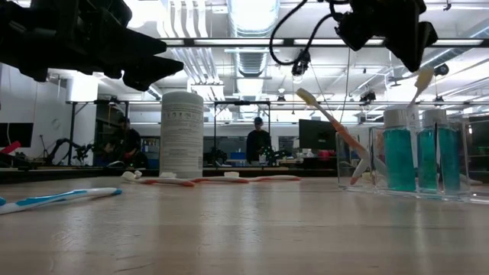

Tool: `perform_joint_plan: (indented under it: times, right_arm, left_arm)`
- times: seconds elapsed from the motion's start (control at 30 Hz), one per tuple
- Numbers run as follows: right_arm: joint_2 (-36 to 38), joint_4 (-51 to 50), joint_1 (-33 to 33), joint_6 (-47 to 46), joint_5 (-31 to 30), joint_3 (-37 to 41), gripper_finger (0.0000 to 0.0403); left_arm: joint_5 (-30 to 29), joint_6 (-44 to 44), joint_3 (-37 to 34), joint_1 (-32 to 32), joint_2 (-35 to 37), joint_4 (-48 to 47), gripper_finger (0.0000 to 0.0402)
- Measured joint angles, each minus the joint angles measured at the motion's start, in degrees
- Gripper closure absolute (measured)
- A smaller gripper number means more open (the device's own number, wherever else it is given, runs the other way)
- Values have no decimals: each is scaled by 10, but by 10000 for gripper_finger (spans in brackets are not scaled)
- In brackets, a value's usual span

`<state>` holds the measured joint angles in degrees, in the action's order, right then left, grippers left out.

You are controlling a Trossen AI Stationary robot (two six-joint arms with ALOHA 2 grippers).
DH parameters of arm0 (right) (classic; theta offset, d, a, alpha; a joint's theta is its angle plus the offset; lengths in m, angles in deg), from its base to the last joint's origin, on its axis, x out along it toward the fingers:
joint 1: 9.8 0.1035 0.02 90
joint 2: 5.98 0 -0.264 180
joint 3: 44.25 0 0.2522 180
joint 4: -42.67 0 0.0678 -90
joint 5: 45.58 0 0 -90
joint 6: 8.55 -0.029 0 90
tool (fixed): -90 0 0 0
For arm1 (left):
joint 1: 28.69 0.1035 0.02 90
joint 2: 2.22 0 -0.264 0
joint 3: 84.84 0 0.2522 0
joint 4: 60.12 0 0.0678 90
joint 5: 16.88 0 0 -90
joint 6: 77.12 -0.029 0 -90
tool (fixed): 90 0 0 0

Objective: Pick & Place toothbrushing station
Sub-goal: Put the orange toothbrush into the top section of the transparent organizer

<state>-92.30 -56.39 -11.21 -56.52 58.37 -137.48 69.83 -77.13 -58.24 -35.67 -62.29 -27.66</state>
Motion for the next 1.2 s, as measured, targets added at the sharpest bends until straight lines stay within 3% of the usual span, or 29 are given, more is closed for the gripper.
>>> perform_joint_plan:
  times: [0.23,0.43,0.67,0.93,1.2]
  right_arm:
    - [0,-39,0,11,-75,-51,298]
    - [7,-46,0,59,-226,-65,298]
    - [57,8,13,19,-370,-42,298]
    - [173,135,59,58,-540,66,298]
    - [285,277,62,72,-575,255,298]
  left_arm:
    - [0,0,0,0,0,-1,83]
    - [0,0,0,0,0,0,83]
    - [0,0,0,0,0,0,83]
    - [0,0,0,0,0,-1,83]
    - [0,0,0,0,0,-3,83]
